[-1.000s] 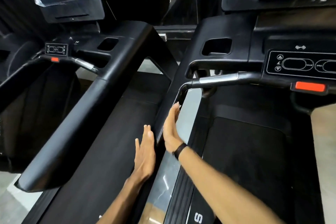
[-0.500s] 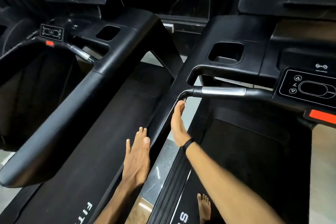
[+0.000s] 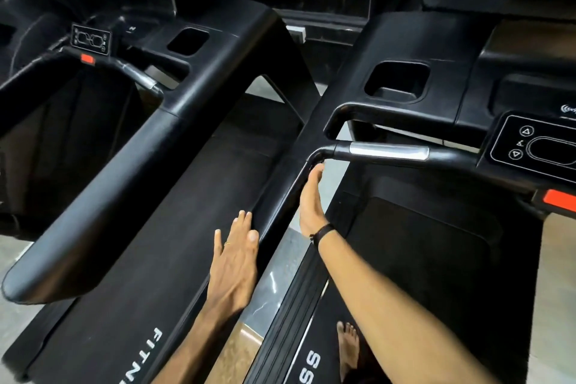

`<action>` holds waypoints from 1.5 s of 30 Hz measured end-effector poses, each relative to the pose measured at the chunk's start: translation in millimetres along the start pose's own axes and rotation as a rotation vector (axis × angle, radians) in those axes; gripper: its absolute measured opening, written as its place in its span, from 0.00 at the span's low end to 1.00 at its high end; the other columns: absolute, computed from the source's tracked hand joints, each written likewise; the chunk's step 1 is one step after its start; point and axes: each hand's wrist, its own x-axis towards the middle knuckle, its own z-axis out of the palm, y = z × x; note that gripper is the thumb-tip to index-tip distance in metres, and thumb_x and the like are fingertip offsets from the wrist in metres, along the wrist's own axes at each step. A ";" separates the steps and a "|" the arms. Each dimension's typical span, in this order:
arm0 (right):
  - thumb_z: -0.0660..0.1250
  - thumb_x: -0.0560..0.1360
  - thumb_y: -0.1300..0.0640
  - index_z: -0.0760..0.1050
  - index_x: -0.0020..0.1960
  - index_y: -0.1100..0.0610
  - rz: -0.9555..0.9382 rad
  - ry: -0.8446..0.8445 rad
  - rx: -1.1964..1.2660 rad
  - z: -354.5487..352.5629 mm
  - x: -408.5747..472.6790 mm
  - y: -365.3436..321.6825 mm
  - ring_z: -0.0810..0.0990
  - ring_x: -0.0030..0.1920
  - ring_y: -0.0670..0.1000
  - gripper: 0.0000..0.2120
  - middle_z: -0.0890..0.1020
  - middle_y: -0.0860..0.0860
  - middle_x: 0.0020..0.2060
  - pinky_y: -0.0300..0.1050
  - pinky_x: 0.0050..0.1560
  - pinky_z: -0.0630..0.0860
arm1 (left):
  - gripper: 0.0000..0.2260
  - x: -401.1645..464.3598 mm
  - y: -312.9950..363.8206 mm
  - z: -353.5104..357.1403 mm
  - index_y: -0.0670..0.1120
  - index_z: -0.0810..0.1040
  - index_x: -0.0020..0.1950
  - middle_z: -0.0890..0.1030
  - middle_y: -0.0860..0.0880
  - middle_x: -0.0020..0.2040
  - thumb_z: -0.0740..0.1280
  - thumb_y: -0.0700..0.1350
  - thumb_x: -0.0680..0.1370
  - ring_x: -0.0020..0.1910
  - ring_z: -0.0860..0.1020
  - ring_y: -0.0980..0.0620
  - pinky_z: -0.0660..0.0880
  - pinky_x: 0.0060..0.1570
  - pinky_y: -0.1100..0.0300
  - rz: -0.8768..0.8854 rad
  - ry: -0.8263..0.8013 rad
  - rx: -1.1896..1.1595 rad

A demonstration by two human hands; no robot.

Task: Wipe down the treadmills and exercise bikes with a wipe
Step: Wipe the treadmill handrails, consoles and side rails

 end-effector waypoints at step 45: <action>0.62 0.82 0.53 0.41 0.82 0.51 0.069 0.161 -0.336 126.8 -309.3 160.2 0.61 0.77 0.55 0.37 0.58 0.54 0.80 0.50 0.77 0.59 | 0.34 -205.8 -143.9 -79.6 0.58 0.79 0.52 0.85 0.52 0.50 0.43 0.78 0.70 0.59 0.79 0.49 0.67 0.69 0.43 -0.276 0.220 -0.918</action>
